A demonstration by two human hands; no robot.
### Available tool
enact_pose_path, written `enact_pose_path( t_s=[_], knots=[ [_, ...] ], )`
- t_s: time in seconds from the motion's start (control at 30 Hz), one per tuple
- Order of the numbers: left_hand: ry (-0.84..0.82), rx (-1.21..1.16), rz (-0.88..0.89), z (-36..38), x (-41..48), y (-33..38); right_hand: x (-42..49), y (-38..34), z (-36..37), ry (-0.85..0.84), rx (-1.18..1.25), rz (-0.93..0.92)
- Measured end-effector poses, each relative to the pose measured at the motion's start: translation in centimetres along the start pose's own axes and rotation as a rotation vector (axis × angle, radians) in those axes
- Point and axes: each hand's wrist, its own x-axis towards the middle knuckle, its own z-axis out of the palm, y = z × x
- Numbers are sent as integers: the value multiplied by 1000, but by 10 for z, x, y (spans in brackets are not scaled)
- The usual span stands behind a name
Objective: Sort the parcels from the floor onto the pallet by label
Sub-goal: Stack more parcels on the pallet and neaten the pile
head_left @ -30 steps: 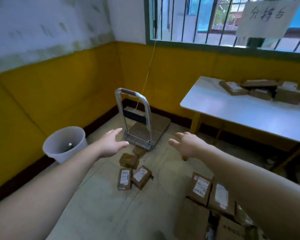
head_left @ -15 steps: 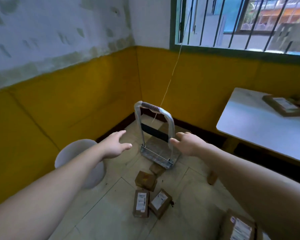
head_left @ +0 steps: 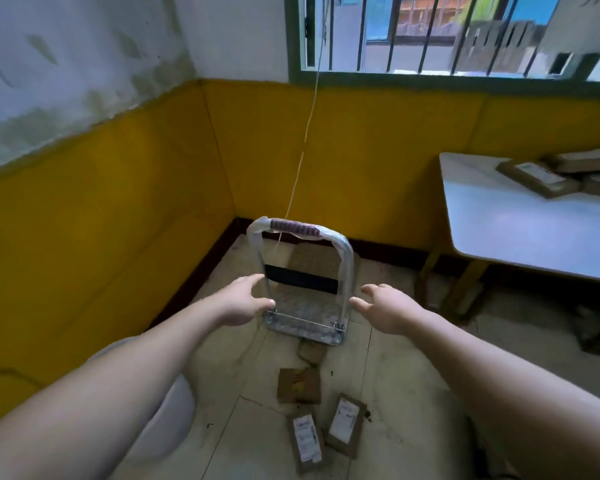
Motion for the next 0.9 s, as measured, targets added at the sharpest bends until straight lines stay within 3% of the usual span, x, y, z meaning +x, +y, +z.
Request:
enact_pose_path(
  t_s=[0.23, 0.47, 0.73, 0.9],
  knots=[
    [-112, -1, 27, 6, 71, -12, 20, 2, 31, 6, 77, 186],
    [-222, 47, -18, 58, 147, -44, 98, 18, 83, -70, 157, 229],
    [-381, 5, -52, 190, 267, -112, 200, 51, 240, -220, 308, 301],
    [-426, -41, -77, 296, 358, -165, 283, 87, 357, -217, 369, 352]
  ],
)
